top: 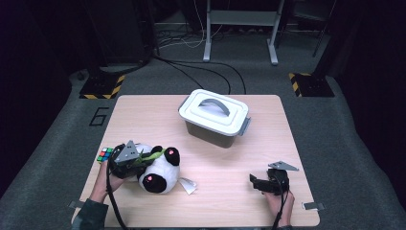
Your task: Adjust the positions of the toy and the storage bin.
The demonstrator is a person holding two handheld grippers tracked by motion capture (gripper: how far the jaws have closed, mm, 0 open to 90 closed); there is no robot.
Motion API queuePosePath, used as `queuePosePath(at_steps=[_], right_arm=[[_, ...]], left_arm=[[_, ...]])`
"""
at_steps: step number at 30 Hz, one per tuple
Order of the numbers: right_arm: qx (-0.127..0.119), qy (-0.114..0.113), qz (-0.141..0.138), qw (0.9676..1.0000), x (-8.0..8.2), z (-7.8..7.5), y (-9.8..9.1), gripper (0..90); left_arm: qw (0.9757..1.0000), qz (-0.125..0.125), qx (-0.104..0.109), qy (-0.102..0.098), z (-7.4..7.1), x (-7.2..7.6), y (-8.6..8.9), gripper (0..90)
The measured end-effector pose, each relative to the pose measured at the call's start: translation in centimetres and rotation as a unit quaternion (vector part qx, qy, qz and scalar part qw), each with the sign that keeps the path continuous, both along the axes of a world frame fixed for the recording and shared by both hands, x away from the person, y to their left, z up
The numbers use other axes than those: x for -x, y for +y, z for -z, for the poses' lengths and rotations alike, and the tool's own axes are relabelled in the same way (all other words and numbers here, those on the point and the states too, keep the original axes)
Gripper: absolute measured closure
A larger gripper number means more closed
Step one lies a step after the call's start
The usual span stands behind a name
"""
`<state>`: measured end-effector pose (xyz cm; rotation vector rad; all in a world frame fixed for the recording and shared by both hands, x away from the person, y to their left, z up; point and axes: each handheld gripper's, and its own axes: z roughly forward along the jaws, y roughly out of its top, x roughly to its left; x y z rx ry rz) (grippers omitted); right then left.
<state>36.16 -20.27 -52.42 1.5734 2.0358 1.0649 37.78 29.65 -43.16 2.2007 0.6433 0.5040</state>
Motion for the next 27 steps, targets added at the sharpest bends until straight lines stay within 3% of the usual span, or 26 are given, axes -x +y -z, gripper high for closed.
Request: queuePosePath(at_steps=[6, 10, 13, 14, 15, 16, 17, 18, 22, 27], right_arm=[[0.003, -0.002, -0.002, 1.0000, 0.0, 0.0, 0.1, 13.2], [0.003, -0.002, -0.003, 1.0000, -0.1, 0.0, 0.1, 13.3], [0.002, -0.002, -0.003, 1.0000, -0.1, 0.0, 0.0, 13.2], [0.002, -0.002, -0.003, 1.0000, -0.1, 0.0, 0.1, 13.1], [0.004, -0.002, -0.004, 1.0000, -0.1, 0.0, 0.1, 13.0], [0.004, -0.002, -0.004, 1.0000, -0.1, 0.0, 0.1, 13.1], [0.004, -0.002, -0.004, 1.0000, -0.1, 0.0, 0.1, 13.0], [0.004, -0.003, -0.004, 1.0000, -0.1, 0.0, 0.1, 13.0], [0.007, -0.003, -0.006, 1.0000, -0.1, 0.1, 0.2, 12.4], [0.018, -0.003, -0.010, 0.9998, -0.2, 0.1, 0.5, 10.8]], left_arm=[[0.9994, -0.018, 0.025, 0.016, 0.7, 0.2, 0.2, 67.4], [0.9973, -0.051, 0.053, 0.010, 0.2, 0.8, 0.6, 36.8], [0.9948, -0.075, 0.068, 0.000, -0.3, 1.7, 1.1, 20.0], [0.9948, -0.075, 0.068, 0.000, -0.3, 1.7, 1.1, 18.7], [0.9930, -0.088, 0.078, -0.006, -0.5, 2.3, 1.5, 15.9], [0.9930, -0.088, 0.078, -0.006, -0.5, 2.3, 1.5, 15.5], [0.9910, -0.101, 0.087, -0.012, -0.7, 3.1, 2.0, 15.0], [0.9910, -0.101, 0.087, -0.012, -0.7, 3.1, 2.0, 14.9], [0.9838, -0.145, 0.101, -0.029, -0.5, 5.4, 3.7, 10.6], [0.9760, -0.187, 0.104, -0.037, 0.4, 7.0, 5.7, 6.3]])
